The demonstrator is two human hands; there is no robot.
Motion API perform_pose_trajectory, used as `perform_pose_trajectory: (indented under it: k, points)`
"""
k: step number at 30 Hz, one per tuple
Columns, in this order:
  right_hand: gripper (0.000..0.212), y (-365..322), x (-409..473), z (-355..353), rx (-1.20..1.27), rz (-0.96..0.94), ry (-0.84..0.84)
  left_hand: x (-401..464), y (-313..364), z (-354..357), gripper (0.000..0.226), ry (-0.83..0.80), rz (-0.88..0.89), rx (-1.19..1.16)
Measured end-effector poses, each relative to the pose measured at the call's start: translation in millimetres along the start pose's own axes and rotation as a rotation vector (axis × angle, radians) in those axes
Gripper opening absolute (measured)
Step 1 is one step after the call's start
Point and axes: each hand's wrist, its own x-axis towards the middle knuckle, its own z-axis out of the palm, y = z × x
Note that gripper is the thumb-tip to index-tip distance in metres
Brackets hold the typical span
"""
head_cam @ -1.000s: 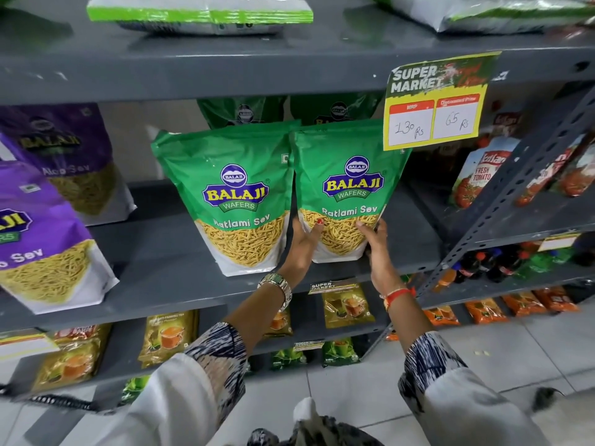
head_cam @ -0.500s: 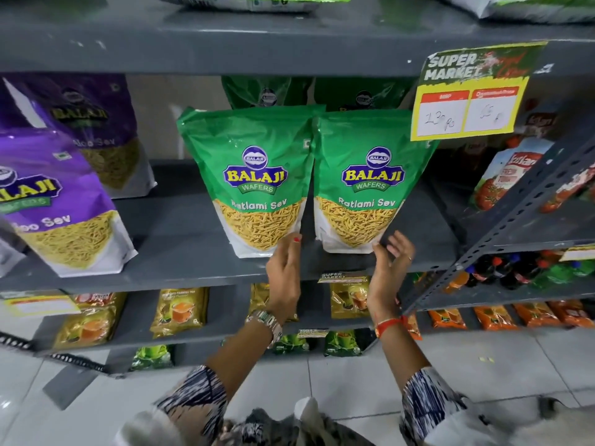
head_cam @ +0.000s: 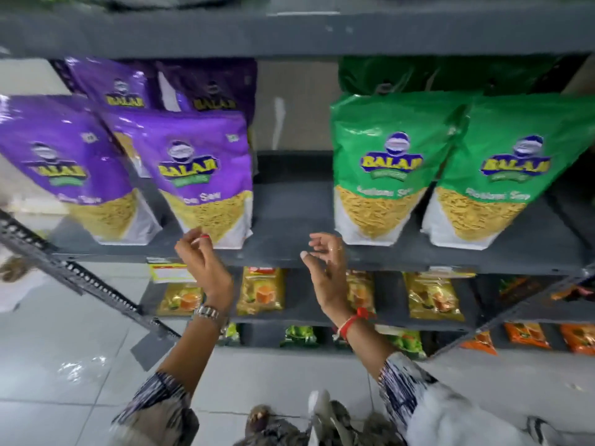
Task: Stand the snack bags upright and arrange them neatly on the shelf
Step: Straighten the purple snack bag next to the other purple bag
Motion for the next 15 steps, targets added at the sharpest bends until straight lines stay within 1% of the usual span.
perform_pose_trajectory:
  k: [3, 6, 8, 10, 12, 15]
  points:
    - [0.049, -8, 23, 67, 0.036, 0.053, -0.093, 56, -11, -30, 0.025, -0.104, -0.060, -0.027]
    - [0.071, -14, 53, 117, 0.156, 0.168, -0.090, 89, -17, -44, 0.037, -0.238, -0.070, -0.019]
    - [0.081, -15, 65, 140, 0.219, 0.213, -0.090, 105, -19, -47, 0.046, -0.328, -0.118, 0.005]
    - [0.085, -16, 68, 154, 0.237, 0.237, -0.075, 116, -18, -48, 0.052, -0.418, -0.210, 0.019]
    - [0.086, -17, 66, 162, 0.251, 0.255, -0.077, 123, -18, -47, 0.055, -0.527, -0.285, -0.030]
    - [0.092, -13, 68, 170, 0.274, 0.269, -0.062, 123, -16, -45, 0.062, -0.669, -0.286, 0.011]
